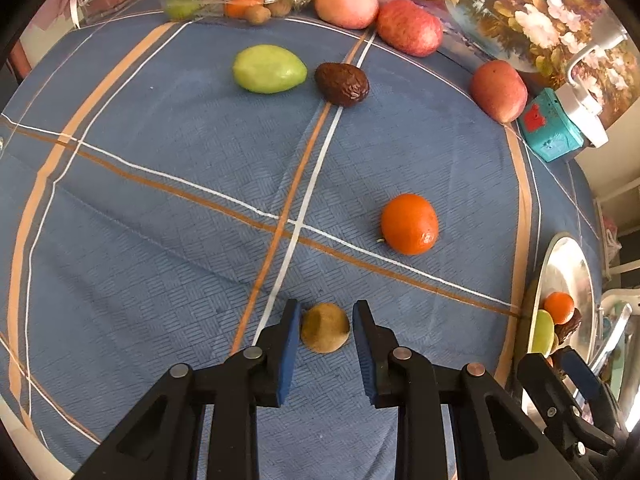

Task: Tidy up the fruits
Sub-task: 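Grasp a tangerine with the right tool while the left tool holds the brown fruit, then carry brown fruit and tangerine over the steel plate while both tools open to release, then grasp the green pear with the left tool while the right tool grasps the brown date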

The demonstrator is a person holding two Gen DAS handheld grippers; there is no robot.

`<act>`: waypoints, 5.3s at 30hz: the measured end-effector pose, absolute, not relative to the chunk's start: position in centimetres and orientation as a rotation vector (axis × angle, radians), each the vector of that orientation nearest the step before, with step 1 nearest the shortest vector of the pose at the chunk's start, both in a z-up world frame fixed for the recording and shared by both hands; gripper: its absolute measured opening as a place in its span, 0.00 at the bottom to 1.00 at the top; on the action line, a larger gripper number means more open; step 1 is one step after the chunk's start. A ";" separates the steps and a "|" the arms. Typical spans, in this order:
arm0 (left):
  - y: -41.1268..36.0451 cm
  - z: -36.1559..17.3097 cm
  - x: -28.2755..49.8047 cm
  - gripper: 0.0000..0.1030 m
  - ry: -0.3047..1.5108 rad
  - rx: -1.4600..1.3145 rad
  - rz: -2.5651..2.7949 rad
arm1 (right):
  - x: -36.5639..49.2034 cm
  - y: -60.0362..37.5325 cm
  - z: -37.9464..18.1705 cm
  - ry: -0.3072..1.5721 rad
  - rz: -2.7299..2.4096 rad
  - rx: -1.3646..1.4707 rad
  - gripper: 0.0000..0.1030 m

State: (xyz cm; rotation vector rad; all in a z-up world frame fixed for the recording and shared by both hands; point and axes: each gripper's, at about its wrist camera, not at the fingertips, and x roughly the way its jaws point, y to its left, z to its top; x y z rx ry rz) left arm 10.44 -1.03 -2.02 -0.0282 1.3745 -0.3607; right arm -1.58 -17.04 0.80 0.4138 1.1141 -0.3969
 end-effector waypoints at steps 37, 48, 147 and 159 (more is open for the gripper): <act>3.7 -1.3 16.0 0.26 1.227 -0.353 -0.306 | 6.3 -11.8 -0.8 1.063 -0.224 0.296 0.78; 4.4 -1.3 16.2 0.26 1.227 -0.384 -0.283 | 9.4 -10.0 -2.9 1.101 -0.208 0.243 0.52; -13.7 1.5 10.4 1.00 1.029 0.290 -0.211 | -6.3 -30.5 1.0 0.986 -0.658 0.601 0.92; -10.0 1.7 13.2 1.00 1.025 0.215 -0.191 | -5.1 -29.4 1.0 1.018 -0.647 0.551 0.92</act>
